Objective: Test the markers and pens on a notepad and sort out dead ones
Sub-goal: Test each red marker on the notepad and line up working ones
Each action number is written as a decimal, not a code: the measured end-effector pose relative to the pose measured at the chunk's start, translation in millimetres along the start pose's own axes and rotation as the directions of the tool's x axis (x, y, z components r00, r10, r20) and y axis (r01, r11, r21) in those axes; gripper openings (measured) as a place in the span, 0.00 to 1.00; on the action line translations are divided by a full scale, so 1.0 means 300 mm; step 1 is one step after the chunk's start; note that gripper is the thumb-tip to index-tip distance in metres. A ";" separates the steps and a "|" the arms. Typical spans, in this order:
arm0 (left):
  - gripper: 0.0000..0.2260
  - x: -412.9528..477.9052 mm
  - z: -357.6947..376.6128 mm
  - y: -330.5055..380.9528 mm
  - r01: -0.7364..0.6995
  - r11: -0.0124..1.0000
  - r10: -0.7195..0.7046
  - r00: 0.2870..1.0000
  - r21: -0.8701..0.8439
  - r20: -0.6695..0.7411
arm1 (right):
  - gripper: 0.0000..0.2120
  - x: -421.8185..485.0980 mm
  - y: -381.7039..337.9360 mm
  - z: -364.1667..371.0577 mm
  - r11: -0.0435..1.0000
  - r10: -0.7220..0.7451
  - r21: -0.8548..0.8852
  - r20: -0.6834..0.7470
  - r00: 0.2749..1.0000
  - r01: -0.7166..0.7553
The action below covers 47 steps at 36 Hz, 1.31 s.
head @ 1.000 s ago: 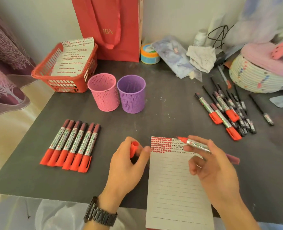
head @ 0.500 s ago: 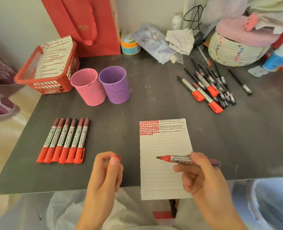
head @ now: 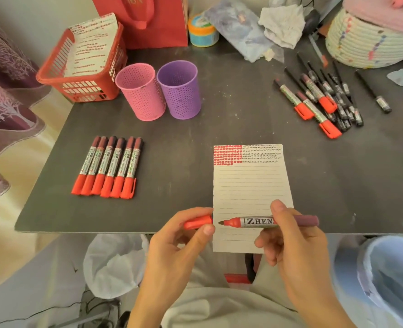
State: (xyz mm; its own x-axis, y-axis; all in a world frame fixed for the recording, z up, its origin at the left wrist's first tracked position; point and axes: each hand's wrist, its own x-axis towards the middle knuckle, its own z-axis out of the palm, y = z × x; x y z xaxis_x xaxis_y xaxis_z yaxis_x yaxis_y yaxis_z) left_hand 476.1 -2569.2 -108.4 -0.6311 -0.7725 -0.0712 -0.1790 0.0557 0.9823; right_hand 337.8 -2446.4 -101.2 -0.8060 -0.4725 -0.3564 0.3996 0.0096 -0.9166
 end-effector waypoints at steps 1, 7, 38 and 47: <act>0.13 -0.001 0.001 -0.002 0.004 1.000 -0.004 1.000 0.002 0.004 | 0.25 -0.002 0.002 0.001 1.000 -0.001 0.000 0.002 1.000 0.001; 0.13 -0.004 0.003 -0.006 0.015 1.000 -0.015 0.999 0.007 0.034 | 0.20 -0.008 0.003 0.007 1.000 0.004 -0.009 0.021 1.000 -0.003; 0.05 -0.007 -0.040 0.049 -0.104 0.984 0.056 0.950 0.141 0.307 | 0.12 0.010 -0.054 -0.087 0.833 0.082 -0.470 0.628 0.774 0.293; 0.20 0.069 -0.049 0.068 -0.076 0.996 0.080 0.990 -0.038 0.116 | 0.19 -0.033 0.034 -0.006 0.946 0.046 -0.295 0.524 0.851 0.131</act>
State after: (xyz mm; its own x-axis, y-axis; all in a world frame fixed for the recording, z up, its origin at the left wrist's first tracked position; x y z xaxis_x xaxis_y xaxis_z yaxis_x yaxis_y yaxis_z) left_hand 470.5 -2593.2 -87.3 -0.7269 -0.6866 -0.0123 -0.1020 0.0903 0.9907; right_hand 349.1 -2440.1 -107.2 -0.4387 -0.8631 -0.2502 0.1436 0.2075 -0.9676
